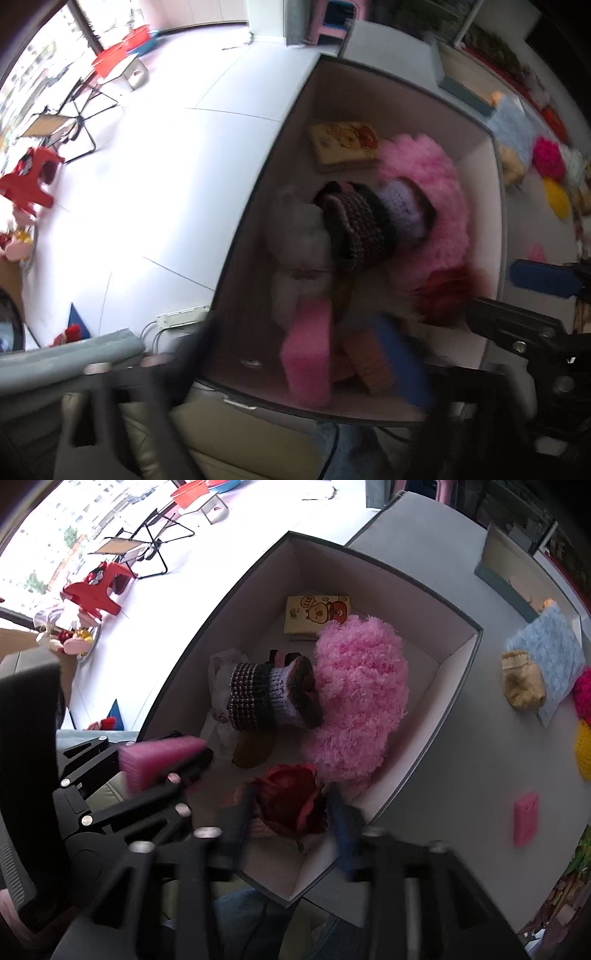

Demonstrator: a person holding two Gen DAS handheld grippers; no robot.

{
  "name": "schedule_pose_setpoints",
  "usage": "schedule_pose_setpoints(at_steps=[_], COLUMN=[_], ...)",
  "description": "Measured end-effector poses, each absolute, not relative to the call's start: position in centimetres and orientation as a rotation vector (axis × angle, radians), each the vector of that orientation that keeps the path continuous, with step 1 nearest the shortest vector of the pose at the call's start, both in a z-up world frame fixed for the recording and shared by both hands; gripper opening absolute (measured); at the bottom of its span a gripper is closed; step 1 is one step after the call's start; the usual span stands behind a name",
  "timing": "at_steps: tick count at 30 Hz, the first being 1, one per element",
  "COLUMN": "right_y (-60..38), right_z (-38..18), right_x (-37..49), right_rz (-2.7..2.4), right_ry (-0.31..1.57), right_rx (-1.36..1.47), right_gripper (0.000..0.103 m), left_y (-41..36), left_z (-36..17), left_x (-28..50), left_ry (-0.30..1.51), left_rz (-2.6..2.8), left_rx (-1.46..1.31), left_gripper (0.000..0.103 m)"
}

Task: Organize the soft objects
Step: 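Open both tools to release the foam block and rose into the box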

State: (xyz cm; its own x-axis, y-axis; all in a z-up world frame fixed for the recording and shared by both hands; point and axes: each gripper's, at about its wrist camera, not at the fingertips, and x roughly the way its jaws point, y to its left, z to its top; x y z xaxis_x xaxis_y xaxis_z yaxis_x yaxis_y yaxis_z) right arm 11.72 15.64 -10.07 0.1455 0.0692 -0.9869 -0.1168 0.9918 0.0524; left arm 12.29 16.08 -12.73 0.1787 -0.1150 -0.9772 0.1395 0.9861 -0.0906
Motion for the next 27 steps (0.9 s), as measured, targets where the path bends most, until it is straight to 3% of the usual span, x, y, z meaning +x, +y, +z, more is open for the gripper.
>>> schedule_pose_setpoints(at_steps=[1,3,14,17,27], right_y=[15.2,14.1,12.8,12.6,12.5], right_z=[-9.9,-9.5,-7.3,-6.7,-5.6], right_x=[11.8,11.9,11.1,10.8,10.3], right_rz=[0.123,0.104,0.074,0.061,0.034], right_ry=[1.414,1.404,1.358,1.336,1.293], right_rx=[-0.025,0.033,0.067,0.065,0.053], right_gripper=[0.071,0.088,0.088,0.103,0.103], left_y=[16.5,16.6,15.9,15.9,16.4], left_z=[-12.3,-11.8,-10.2,-10.1,-8.6], left_x=[12.2,12.0,12.4,12.4,11.8], left_ry=[1.367,1.336,1.34,1.349,1.3], left_rz=[-0.182,-0.17,-0.132,-0.142,-0.114], left_rx=[-0.01,0.0,0.07,0.073,0.079], left_gripper=[0.102,0.102,0.102,0.102,0.102])
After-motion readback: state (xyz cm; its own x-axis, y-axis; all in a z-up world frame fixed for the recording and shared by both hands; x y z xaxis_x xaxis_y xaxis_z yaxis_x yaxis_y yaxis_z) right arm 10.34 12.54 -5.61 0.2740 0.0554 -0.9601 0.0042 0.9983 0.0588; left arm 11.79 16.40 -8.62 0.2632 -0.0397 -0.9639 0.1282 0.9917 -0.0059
